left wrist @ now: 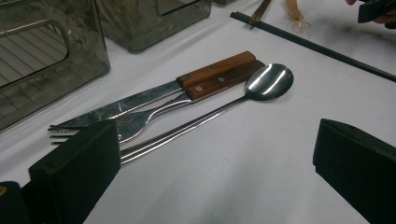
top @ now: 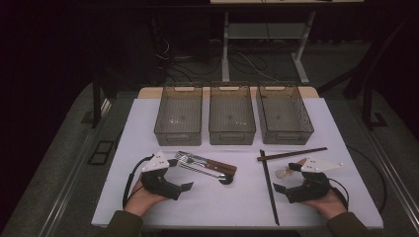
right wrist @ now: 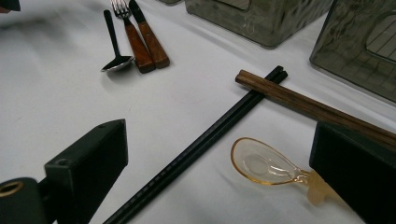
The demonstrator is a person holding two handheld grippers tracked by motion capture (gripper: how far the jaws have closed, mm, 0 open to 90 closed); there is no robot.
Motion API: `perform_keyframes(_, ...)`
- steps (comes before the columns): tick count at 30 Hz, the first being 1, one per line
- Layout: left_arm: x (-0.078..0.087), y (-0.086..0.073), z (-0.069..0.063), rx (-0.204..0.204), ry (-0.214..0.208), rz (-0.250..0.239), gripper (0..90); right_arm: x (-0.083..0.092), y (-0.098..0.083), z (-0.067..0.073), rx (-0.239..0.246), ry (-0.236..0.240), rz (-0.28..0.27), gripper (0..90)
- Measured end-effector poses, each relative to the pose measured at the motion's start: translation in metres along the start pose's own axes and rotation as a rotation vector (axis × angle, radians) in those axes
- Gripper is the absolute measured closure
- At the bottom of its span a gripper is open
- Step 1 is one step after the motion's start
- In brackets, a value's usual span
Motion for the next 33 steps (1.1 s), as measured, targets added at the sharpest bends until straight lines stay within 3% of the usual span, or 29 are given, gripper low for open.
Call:
perform_keyframes(10, 0.002, 0.002, -0.002, 0.033, -0.015, -0.015, 0.3, 0.0, 0.002, -0.005, -0.001, 0.011, 0.018, 4.2)
perform_keyframes(21, 0.005, -0.001, -0.004, 0.016, -0.007, -0.017, 0.5, 0.005, 0.005, -0.009, -0.002, -0.013, 0.016, 4.2)
perform_keyframes(33, 0.002, -0.003, -0.003, 0.028, -0.003, -0.009, 0.5, 0.009, 0.009, -0.017, -0.01, -0.034, 0.008, 4.3)
Point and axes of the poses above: each handheld gripper's, and its own axes: x roughly backward along the jaws, y roughly out of its top, z roughly to its left, the point moved 5 cm from there along -x, roughly forward along the jaws, and after that the axes turned 2 degrees about -y, right-handed, at the moved point
